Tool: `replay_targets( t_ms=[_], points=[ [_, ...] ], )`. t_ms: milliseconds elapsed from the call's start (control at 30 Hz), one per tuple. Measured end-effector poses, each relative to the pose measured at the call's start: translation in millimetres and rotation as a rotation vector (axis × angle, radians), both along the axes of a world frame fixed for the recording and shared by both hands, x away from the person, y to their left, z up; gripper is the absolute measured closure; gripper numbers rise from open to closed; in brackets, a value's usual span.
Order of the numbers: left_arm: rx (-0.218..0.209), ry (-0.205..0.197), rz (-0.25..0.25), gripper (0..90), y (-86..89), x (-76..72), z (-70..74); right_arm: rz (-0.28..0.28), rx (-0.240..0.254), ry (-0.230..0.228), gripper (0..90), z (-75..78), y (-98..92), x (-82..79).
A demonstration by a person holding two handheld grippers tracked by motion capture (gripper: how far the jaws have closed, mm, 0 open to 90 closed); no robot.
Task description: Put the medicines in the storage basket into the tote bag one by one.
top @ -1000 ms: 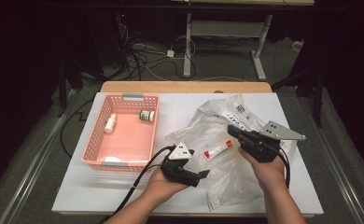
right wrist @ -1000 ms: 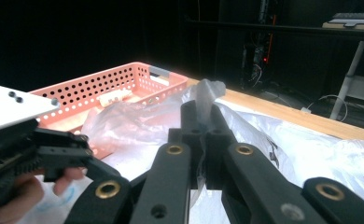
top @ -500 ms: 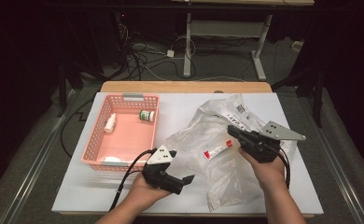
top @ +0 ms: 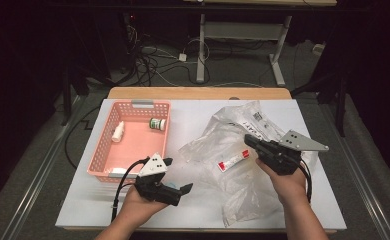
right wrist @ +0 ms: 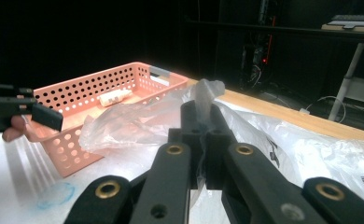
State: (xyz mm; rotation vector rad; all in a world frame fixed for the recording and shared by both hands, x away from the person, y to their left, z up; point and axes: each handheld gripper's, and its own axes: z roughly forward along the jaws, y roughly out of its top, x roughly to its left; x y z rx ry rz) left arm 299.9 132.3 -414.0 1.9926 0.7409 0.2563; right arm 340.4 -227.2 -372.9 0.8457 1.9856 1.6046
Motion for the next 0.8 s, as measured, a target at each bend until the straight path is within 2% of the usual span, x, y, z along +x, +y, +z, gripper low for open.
replay_targets(
  t_ms=[233,500,800],
  points=[
    [-0.005,-0.009,0.055,0.0,21.3,3.2,4.5,0.0,-0.002,-0.002,90.0,-0.8,-0.4,0.6],
    [0.011,-0.027,0.148,0.0,48.4,10.6,8.2,0.002,-0.001,-0.001,90.0,-0.2,-0.2,-0.3],
    [0.021,-0.008,0.231,0.0,76.6,19.1,7.7,0.006,-0.005,0.005,90.0,-1.5,-0.7,0.4]
  ],
)
